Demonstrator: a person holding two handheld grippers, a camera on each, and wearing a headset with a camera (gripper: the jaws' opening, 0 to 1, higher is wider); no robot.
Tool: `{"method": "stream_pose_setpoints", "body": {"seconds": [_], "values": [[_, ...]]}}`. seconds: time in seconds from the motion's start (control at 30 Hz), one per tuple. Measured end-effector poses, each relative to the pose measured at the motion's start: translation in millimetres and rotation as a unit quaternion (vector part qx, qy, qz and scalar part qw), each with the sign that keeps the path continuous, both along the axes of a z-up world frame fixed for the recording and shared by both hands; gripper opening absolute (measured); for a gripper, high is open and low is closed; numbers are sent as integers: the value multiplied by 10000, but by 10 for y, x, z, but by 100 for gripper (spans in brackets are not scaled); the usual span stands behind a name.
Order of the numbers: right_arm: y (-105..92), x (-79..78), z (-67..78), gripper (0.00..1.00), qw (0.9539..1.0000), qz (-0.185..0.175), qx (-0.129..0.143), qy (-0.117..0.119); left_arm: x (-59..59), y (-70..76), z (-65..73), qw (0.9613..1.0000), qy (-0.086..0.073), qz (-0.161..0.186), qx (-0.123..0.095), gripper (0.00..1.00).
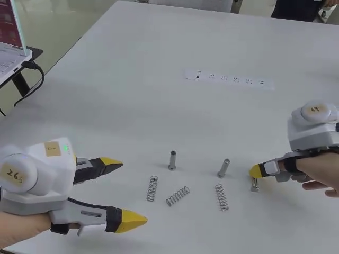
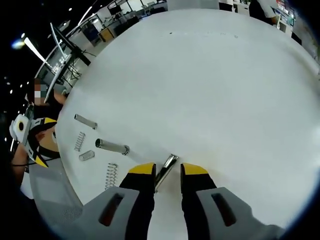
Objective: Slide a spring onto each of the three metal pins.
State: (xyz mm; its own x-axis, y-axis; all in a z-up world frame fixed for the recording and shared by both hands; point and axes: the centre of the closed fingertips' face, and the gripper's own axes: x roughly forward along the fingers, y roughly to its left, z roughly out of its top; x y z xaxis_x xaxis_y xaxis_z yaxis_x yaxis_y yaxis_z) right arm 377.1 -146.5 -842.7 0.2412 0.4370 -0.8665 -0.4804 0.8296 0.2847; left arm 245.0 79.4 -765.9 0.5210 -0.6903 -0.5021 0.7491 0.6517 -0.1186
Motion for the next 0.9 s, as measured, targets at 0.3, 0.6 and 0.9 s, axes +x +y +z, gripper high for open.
{"method": "stream_pose_setpoints", "body": {"seconds": [0.3, 0.6, 0.9], "values": [[-51, 80, -70, 13, 9994, 138, -305, 47, -2, -11, -25, 10000, 39, 0, -5, 70], [-48, 65, -82, 11, 9988, 262, -397, 61, -2, -10, -41, 10000, 62, -1, 4, 70], [-38, 26, -95, 9, 9977, 423, -526, 50, 13, -19, -35, 10000, 57, -24, 11, 70]]}}
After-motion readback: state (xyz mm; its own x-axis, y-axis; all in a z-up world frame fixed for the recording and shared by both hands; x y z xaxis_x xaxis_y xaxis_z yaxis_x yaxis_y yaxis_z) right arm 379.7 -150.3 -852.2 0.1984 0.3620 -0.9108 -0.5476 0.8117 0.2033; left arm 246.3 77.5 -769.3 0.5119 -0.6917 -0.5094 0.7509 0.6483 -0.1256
